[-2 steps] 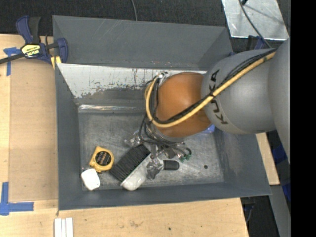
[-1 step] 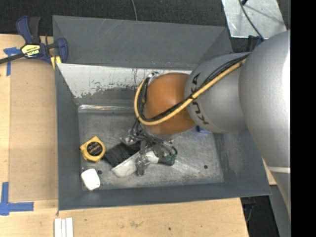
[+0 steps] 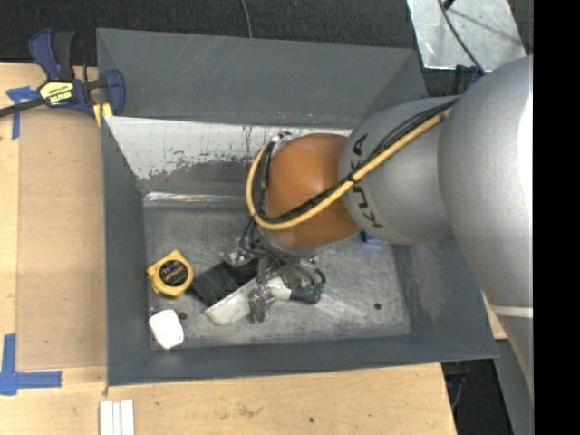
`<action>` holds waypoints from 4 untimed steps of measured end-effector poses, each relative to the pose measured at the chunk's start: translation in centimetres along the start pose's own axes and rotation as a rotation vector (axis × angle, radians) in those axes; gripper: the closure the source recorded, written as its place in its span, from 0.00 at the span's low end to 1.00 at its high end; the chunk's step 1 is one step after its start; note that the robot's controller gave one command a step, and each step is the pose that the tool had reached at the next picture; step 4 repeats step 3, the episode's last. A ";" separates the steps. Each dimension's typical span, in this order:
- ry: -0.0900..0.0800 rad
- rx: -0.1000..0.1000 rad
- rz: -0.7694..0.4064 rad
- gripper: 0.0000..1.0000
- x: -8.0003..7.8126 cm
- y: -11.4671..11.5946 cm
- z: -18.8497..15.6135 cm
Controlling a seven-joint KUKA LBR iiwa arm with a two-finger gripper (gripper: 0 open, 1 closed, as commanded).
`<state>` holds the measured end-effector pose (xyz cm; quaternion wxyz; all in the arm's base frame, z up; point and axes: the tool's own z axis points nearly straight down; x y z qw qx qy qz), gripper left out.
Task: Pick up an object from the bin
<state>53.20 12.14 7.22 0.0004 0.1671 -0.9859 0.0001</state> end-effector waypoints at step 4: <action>-0.002 -0.001 -0.146 1.00 -0.3 -0.6 -16.2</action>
Offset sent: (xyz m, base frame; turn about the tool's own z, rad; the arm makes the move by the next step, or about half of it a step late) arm 0.0000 0.0000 0.0000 0.0000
